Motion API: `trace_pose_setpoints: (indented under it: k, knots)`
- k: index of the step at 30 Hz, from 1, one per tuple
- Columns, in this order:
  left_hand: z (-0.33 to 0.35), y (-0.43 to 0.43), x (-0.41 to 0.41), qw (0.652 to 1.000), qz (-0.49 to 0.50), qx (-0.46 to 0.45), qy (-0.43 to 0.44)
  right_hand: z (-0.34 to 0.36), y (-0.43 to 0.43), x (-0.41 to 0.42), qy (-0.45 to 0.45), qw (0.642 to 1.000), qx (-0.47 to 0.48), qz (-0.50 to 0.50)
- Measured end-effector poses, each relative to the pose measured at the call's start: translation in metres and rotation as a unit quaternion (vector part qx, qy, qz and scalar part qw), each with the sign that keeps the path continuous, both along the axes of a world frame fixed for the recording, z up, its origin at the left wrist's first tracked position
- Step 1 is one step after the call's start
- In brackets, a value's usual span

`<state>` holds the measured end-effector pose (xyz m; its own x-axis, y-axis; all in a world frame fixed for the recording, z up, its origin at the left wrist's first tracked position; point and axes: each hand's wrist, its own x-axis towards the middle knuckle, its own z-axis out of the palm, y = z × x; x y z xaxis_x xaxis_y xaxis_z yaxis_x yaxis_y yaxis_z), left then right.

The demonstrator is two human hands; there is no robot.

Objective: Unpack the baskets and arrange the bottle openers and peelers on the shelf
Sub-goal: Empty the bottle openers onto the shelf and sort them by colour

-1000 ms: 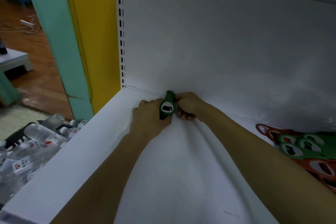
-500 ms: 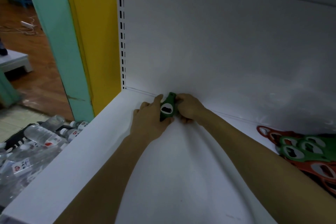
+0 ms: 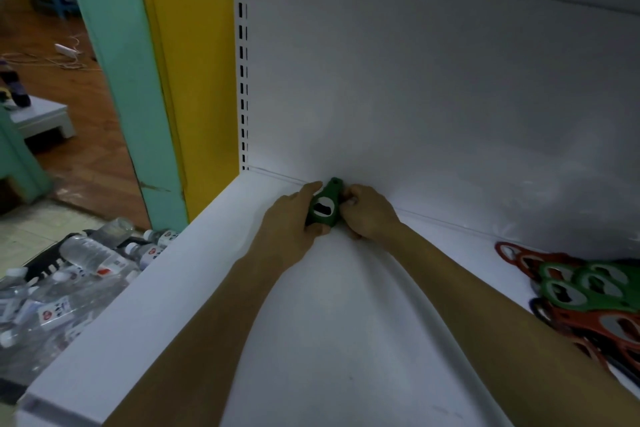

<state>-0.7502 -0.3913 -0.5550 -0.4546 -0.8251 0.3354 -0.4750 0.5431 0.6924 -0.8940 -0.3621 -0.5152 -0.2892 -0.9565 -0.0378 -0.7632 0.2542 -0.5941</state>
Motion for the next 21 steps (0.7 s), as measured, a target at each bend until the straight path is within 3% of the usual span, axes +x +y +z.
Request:
trace_pose_setpoints:
  k: [6,10,15,21]
  knots:
    - [0.002,0.003,0.001,1.000,-0.005,-0.016,-0.002,-0.004,0.009,0.005,0.014,1.000,-0.023,-0.012]
    - [0.005,0.007,-0.002,0.999,0.021,-0.033,-0.018,-0.004,0.023,0.004,-0.037,0.996,-0.071,-0.040]
    - [0.008,0.010,-0.002,0.998,0.034,-0.045,-0.027,-0.009,0.036,0.006,-0.037,0.995,-0.091,-0.008]
    - [0.006,0.006,-0.002,0.999,0.023,-0.031,-0.029,0.004,0.013,0.006,0.023,1.000,-0.002,0.013]
